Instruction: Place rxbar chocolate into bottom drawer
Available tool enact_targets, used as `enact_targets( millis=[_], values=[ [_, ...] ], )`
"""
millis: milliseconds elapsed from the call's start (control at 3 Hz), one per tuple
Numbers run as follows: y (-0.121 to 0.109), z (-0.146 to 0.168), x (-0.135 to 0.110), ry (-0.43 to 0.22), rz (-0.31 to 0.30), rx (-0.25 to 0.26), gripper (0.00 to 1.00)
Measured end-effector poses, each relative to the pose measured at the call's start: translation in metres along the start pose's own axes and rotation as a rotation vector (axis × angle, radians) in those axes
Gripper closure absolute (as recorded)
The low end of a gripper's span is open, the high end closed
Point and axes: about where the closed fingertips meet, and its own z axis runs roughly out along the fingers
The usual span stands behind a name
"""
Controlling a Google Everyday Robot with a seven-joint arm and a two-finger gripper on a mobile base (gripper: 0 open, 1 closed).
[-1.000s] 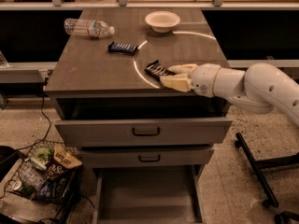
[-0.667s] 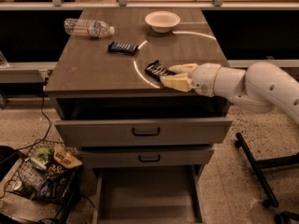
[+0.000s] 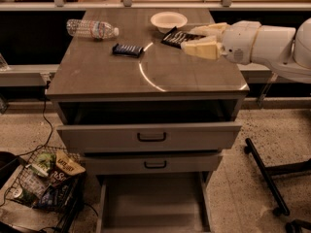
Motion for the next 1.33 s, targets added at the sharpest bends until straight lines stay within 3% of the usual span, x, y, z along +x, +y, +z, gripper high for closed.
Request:
enact_targets(
  millis=[667,1000,1333],
  values=[
    [0.000,0.003,-0.004,0.006,-0.018,-0.018,1.00],
    [0.021,-0.016,0.008,0.028,-0.059,-0.068,1.00],
    [0.063,-0.064,0.023,0.041,-0.070,-0.113,1.00]
  ],
)
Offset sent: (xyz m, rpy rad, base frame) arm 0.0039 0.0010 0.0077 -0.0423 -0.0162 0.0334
